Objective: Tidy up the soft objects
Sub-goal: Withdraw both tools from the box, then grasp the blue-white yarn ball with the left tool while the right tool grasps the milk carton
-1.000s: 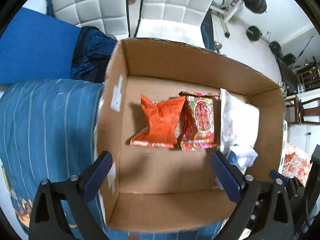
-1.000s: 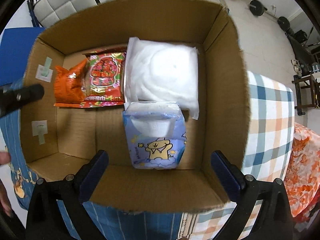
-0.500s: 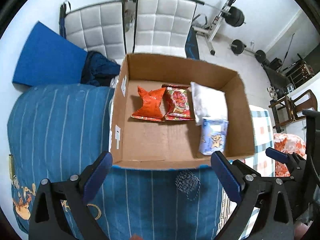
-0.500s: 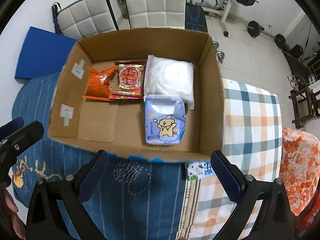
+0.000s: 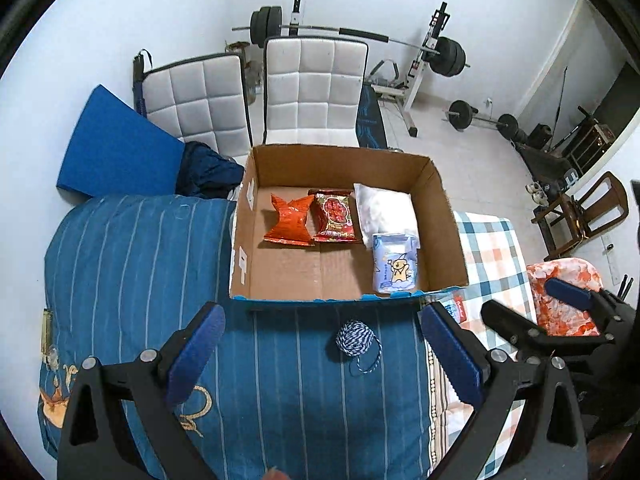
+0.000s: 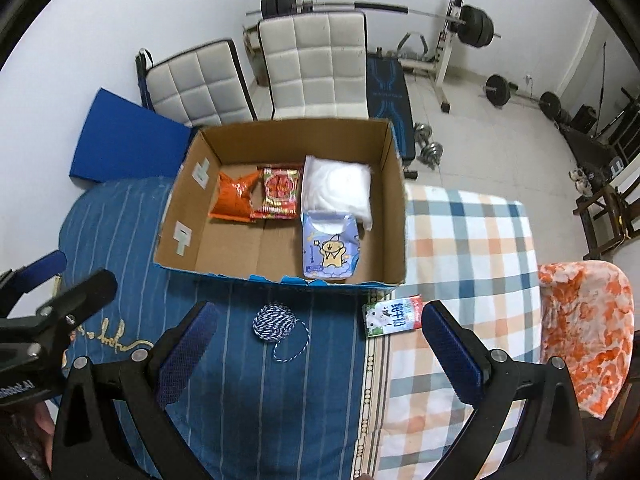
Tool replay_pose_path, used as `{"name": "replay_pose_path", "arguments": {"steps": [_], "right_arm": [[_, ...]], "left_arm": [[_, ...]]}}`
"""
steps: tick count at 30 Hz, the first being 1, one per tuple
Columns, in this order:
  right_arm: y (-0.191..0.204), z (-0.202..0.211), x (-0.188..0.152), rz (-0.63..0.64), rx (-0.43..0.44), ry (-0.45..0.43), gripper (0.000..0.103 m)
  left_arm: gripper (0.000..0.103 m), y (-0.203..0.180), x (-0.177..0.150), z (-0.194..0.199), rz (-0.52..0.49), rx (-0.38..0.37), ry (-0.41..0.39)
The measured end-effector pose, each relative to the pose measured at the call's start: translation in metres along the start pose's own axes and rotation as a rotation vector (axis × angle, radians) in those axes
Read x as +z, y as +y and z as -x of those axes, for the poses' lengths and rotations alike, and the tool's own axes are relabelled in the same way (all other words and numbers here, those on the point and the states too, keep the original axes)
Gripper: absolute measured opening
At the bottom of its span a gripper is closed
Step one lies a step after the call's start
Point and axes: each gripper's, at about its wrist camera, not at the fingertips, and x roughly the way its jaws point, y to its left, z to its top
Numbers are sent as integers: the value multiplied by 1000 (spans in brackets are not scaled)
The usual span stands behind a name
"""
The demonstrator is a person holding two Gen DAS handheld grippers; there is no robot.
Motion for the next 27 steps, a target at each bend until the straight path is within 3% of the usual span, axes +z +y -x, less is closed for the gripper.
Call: {"name": "replay_pose_path", "arguments": {"steps": [6,14,20,27], "right_arm": [[0,31,-6,-2,0,-55,103],[-14,34,-8,-35,9,-54,103],[-55,-26,-16,-100,0,63,103],[-104,-144,-36,-131,-33,250,103]], "left_arm": [[101,-5,-13,23,33,21,-37],[101,-10,-16,31,46,22,-54],[101,-21,-25,-16,25,47,35],[101,-24,-53,-111,72,57,201]]}}
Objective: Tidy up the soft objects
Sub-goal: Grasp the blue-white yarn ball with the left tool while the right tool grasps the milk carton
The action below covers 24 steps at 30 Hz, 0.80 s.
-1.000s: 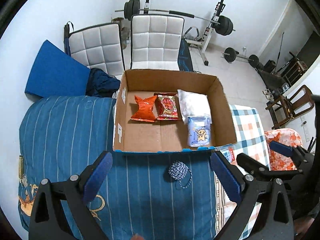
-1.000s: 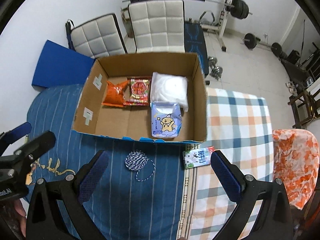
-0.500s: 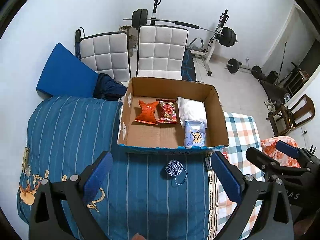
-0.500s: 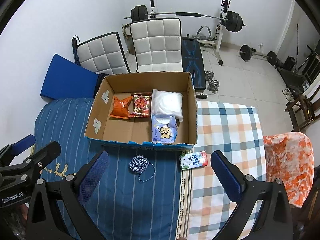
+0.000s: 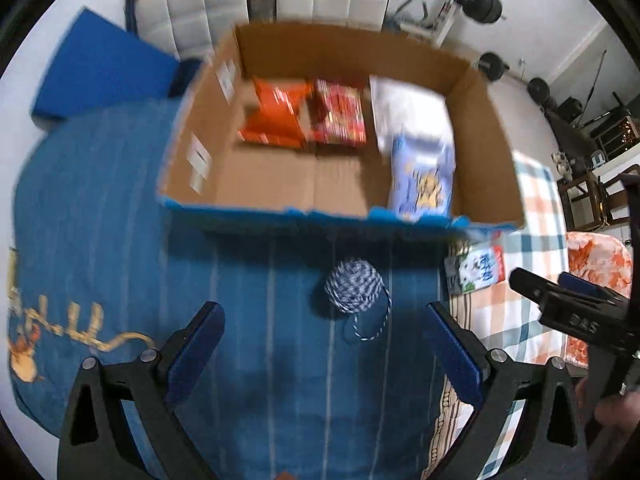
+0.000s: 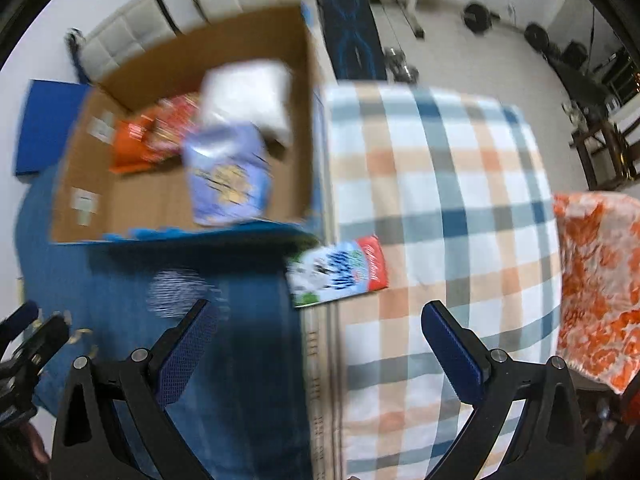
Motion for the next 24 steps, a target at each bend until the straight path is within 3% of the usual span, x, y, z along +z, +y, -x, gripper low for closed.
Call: {"name": "replay_pose_path", "arguments": {"steps": [5,10,14,16,18,20,24], "right_arm": [[-11,-62,5,-7,6,67,103],[-7,-98,11,2,11,94,103],[-4,-116,15,7,-34,111,103],[-5,-121,15,6,-52,118,103],[-7,-127,14,1,-65,141,98],[-9,-129,12,-1,-60,146,98],[-13,-129,4,-9,-56,154,96]], "left_arm": [[101,-10,-3,-58,16,-13,100],[101,-20,-2,-102,3,10,171],[101,-26,1,-129,-1,1,209],[95,-28,1,-139,-7,1,223],[69,-31,2,-150,-17,6,238],[54,-31,3,-161,-24,11,256],[53,-34,0,-170,-46,17,259]]}}
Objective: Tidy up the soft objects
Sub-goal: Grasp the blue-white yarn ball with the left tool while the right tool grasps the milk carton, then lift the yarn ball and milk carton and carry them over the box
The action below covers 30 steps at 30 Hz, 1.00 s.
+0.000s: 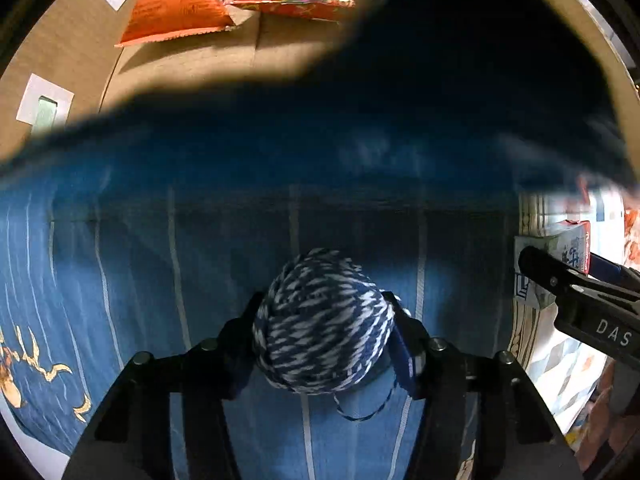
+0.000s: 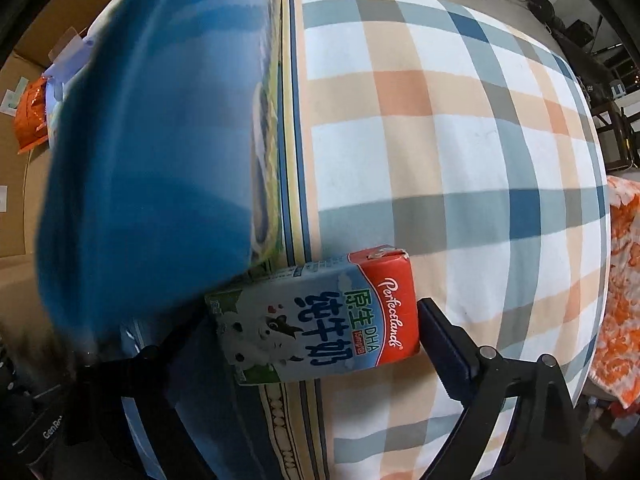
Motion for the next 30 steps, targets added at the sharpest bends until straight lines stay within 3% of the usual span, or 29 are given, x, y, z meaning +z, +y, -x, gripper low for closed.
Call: {"name": "replay_pose_path", "arguments": {"steps": [6,13,17,19,27,30], "right_arm": [[-4,-5,-35,9,14,44,96],[1,-11,-108,14,40,95,95],[5,-18,-143,-1,91,159,95],[11,-19,-157,15,66,147,95],[31,-19,-159,14,16,147,96],[44,-23,-147,19,11,149,96]], "left_arm": [[53,5,-23,5,-11,-3,-5],[53,16,-96,-4,-48,19,59],[53,20,-123,-5,-60,16,83],[53,19,-131,-7,-70,22,88],[53,4,-117,-18,-75,48,69],[50,-5,-125,-17,-76,53,62]]}}
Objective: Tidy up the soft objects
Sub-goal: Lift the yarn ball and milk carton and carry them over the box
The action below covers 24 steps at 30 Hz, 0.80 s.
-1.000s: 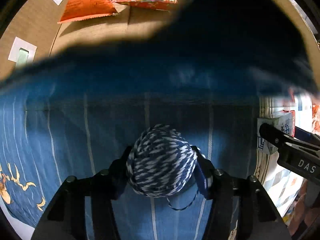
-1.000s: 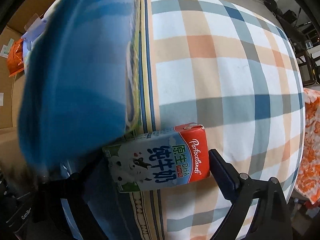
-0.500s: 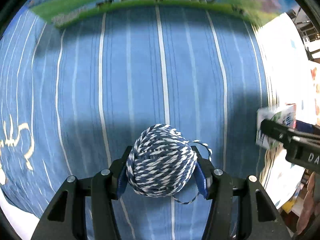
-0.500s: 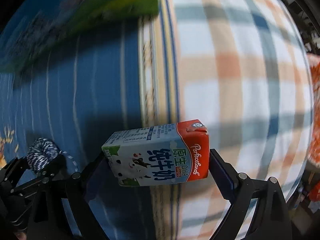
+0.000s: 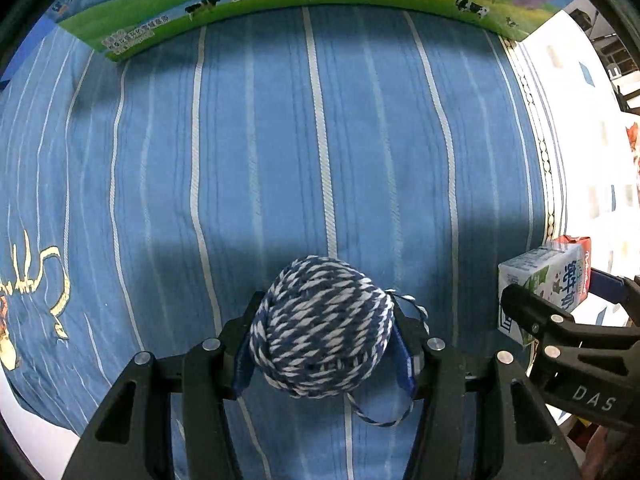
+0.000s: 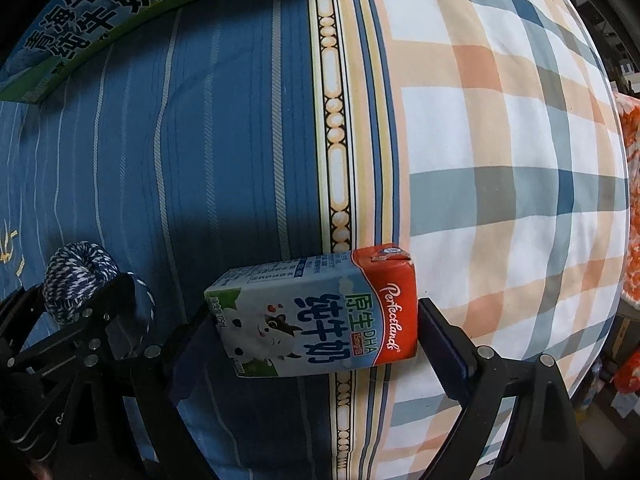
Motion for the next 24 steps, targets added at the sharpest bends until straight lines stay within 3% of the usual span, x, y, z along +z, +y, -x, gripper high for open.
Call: {"name": "replay_pose_path", "arguments": {"steps": [11,18,24], "right_arm": [[24,2,3,38,-55,-10,93],[21,19,-11,26,-26,-41,92],[11,73,-29,16,14,-143,92]], "left_arm": [[49,12,-16,6,7,-3,-43],[49,21,-10,39,16,14,-99],[49,21,-16,95,22,12,-196]]}}
